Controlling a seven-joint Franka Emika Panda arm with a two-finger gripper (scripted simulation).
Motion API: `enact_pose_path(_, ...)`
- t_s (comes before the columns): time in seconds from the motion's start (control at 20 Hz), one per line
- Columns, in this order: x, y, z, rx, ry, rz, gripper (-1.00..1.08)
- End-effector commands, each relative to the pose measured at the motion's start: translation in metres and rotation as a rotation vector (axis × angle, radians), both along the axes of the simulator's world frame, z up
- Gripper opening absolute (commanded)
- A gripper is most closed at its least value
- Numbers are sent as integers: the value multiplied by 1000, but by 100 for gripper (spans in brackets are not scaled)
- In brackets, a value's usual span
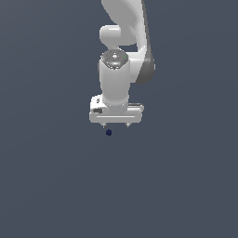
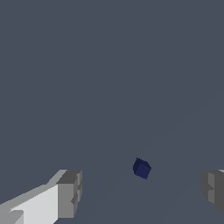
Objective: Pick up the object and move it to a goal position.
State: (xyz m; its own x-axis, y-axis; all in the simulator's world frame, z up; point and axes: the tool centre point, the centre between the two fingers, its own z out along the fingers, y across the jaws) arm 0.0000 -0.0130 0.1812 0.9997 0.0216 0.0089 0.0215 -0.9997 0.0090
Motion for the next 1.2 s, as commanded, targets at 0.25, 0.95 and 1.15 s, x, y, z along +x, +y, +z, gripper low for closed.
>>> enact_pose_path(0.25,-3,-13,5,-7,6,-22,100)
enact_pose_path(0.95,-11,-24,-10,-6,10,-86,100)
enact_pose_path(1.15,-19,-27,-32,1,10,-143,100)
